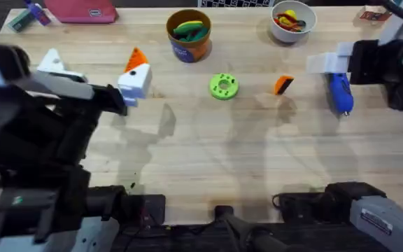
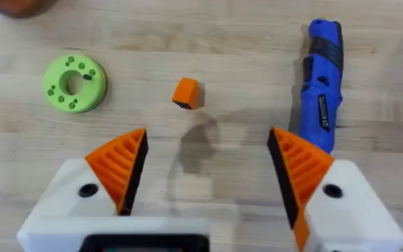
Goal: Pick up the gripper from the table and insert it into the empty holder that is missing its gripper. Then pick up a screw, insert it into the mounting hole, and use the screwdriver to tighten it. Finally, clean up the table by picking up the vegetable and placing it into the bucket.
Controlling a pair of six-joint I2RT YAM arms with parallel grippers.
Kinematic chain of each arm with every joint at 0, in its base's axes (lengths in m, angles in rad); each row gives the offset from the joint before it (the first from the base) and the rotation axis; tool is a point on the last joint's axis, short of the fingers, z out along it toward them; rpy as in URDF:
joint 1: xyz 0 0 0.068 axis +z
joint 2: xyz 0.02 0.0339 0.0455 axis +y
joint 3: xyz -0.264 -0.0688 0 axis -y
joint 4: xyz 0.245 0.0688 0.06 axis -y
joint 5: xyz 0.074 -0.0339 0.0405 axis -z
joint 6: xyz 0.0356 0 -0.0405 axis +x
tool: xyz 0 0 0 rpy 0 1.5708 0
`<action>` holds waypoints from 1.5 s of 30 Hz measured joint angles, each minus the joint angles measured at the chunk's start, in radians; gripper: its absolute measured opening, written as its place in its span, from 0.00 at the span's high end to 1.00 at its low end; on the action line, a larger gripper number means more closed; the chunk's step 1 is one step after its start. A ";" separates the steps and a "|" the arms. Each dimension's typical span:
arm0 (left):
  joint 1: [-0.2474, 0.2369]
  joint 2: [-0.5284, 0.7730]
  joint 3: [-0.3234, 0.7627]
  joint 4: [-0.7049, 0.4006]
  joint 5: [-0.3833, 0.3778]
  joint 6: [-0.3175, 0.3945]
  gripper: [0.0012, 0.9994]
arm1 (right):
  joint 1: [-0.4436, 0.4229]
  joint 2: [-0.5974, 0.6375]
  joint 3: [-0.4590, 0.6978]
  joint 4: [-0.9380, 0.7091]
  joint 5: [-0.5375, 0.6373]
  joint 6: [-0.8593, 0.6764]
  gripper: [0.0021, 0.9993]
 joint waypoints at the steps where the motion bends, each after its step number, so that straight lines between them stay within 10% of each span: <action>1: 0.000 0.000 -0.030 0.052 0.014 0.000 0.01 | 0.000 0.000 0.000 0.000 0.000 0.000 0.01; 7: 0.000 -0.022 -0.147 0.210 0.103 -0.001 0.01 | 0.000 0.000 0.000 0.000 0.000 0.000 0.01; 29: -0.002 -0.404 -0.348 0.143 0.363 0.000 0.01 | 0.000 0.000 0.000 0.000 0.000 0.000 0.01; 45: -0.058 -0.406 -0.348 0.019 0.833 0.000 0.01 | 0.000 0.000 0.000 0.000 0.000 0.000 0.01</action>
